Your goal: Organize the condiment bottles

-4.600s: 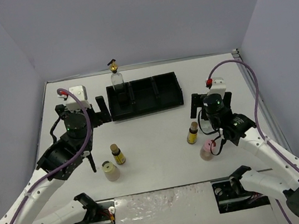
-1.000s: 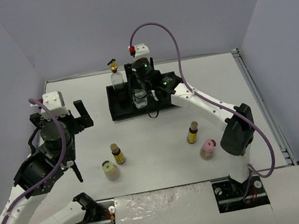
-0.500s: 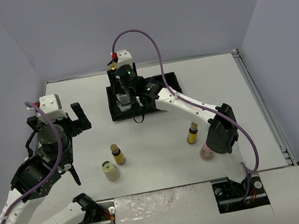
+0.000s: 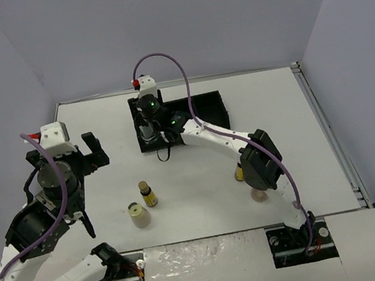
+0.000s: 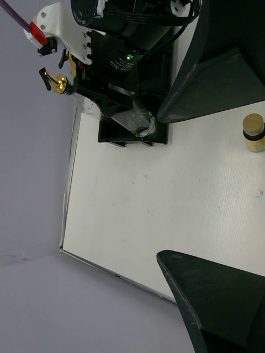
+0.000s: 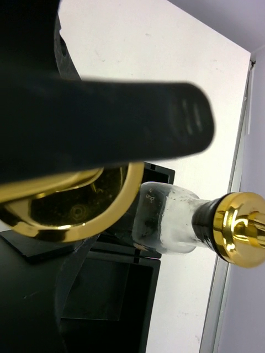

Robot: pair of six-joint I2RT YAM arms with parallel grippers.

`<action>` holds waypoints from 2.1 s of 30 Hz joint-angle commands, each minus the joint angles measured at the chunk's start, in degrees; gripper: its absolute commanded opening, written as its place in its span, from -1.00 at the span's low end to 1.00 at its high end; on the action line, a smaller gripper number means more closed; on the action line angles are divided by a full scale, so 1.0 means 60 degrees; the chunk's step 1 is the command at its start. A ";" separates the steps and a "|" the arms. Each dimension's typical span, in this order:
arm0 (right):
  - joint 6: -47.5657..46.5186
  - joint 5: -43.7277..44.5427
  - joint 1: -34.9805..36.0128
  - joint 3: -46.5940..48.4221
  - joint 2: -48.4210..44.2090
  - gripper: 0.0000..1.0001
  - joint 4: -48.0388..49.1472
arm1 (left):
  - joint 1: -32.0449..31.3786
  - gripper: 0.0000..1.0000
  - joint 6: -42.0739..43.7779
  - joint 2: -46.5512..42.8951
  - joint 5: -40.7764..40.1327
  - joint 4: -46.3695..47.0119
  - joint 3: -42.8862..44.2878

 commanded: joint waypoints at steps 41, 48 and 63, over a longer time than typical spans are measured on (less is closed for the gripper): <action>-0.0354 0.1198 -0.0155 0.0603 -0.0039 0.66 0.0804 | -0.0036 0.94 -0.0049 -0.0041 -0.0033 0.0087 0.0312; -0.0398 0.1167 -0.0096 0.0245 -0.0473 0.73 0.0743 | -0.0036 0.94 -0.0080 -0.0217 -0.0108 -0.0090 0.0327; -0.0050 0.0984 0.0137 -0.2162 -0.3268 0.78 -0.0367 | -0.0036 0.94 -0.0654 -0.0197 0.0027 -0.0602 -0.0012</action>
